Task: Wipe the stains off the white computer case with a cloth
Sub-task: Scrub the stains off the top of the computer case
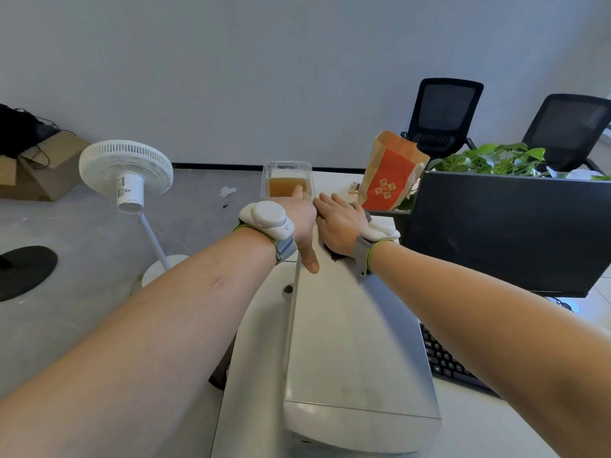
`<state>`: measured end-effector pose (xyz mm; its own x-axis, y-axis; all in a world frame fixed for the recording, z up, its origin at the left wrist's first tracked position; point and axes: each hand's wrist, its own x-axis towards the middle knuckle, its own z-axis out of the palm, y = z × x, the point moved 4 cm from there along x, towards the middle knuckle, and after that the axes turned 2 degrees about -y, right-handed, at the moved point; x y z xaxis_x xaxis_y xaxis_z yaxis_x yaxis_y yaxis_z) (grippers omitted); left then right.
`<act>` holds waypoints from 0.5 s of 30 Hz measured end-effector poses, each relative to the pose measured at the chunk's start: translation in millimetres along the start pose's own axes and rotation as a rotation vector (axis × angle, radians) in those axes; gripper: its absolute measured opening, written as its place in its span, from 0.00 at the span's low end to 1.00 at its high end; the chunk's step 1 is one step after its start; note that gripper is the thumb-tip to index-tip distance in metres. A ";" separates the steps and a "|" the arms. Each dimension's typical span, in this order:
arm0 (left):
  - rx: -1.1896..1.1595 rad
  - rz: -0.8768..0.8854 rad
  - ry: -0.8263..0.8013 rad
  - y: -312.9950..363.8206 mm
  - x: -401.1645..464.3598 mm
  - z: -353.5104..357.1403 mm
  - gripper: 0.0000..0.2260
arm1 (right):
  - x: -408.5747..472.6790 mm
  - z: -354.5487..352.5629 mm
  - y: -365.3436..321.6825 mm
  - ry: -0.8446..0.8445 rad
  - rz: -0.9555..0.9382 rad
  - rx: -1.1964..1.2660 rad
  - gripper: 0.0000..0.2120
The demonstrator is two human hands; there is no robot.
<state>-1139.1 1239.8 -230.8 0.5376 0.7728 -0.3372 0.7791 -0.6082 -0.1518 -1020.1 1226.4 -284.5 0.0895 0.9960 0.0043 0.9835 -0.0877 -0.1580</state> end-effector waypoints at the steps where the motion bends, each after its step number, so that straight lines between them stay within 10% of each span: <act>1: -0.019 -0.003 0.011 0.5 -0.1 -1.6 0.65 | -4.7 0.8 -0.2 -0.023 -0.040 0.000 0.23; 4: -0.047 0.026 0.032 -0.4 -1.5 -2.9 0.70 | -18.1 0.5 -8.3 -0.066 -0.177 -0.007 0.23; 9: -0.003 0.155 -0.033 -3.4 0.3 -1.5 0.43 | -82.3 -8.6 -18.4 -0.074 -0.299 0.015 0.22; 15: 0.007 0.149 -0.129 1.6 -2.0 1.3 0.34 | -95.0 -10.0 12.1 -0.179 -0.101 -0.098 0.29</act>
<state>-1139.3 1237.1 -231.6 0.6005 0.6449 -0.4727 0.6918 -0.7155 -0.0974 -1015.2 1130.5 -277.0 -0.0310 0.9864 -0.1614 0.9974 0.0201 -0.0686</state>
